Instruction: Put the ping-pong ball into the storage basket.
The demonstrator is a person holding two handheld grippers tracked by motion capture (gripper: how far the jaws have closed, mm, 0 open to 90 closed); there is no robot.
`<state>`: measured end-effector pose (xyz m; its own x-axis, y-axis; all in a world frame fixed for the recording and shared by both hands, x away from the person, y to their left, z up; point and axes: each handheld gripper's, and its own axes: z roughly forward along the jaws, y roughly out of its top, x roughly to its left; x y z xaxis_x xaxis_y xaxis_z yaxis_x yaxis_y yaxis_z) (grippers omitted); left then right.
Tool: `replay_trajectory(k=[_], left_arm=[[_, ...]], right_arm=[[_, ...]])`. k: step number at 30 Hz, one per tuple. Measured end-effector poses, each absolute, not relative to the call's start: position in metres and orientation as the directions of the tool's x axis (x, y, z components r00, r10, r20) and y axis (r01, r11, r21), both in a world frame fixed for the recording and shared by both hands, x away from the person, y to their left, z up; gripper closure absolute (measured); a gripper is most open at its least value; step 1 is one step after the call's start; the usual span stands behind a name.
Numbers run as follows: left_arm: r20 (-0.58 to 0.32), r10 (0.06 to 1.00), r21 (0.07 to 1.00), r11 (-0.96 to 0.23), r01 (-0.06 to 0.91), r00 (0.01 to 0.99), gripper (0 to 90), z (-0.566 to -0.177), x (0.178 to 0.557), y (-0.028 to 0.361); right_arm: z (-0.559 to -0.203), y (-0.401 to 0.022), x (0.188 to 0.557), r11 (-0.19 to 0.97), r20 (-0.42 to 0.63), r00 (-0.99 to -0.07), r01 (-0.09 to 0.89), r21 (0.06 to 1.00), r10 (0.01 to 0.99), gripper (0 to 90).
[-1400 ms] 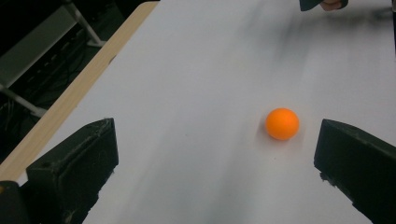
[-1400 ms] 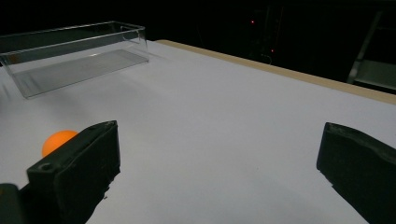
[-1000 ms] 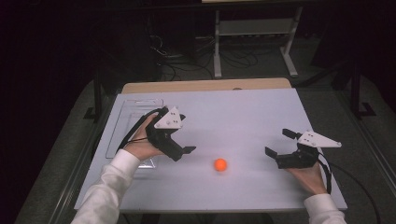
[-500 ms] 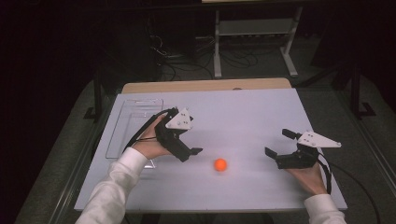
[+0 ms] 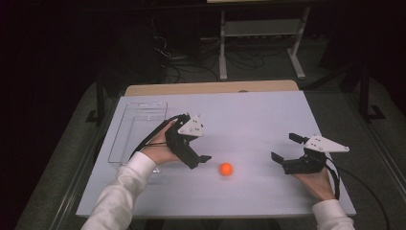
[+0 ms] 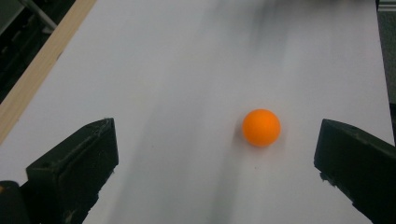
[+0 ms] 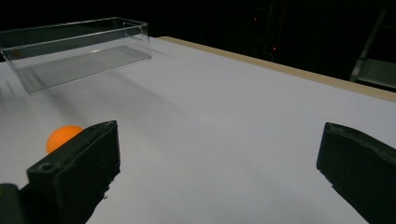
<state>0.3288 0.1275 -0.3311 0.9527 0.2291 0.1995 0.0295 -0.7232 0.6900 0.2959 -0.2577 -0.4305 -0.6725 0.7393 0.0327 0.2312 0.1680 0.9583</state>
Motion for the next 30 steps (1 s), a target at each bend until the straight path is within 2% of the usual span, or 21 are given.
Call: replay_trajectory(k=[30], left_arm=[[0.163, 0.196, 0.637, -0.769, 0.049, 0.967, 0.0, -0.349, 0.334, 0.104]], right_arm=[[-0.431, -0.258, 0.296, 0.170, 0.034, -0.674, 0.235, 0.957, 0.738, 0.0]])
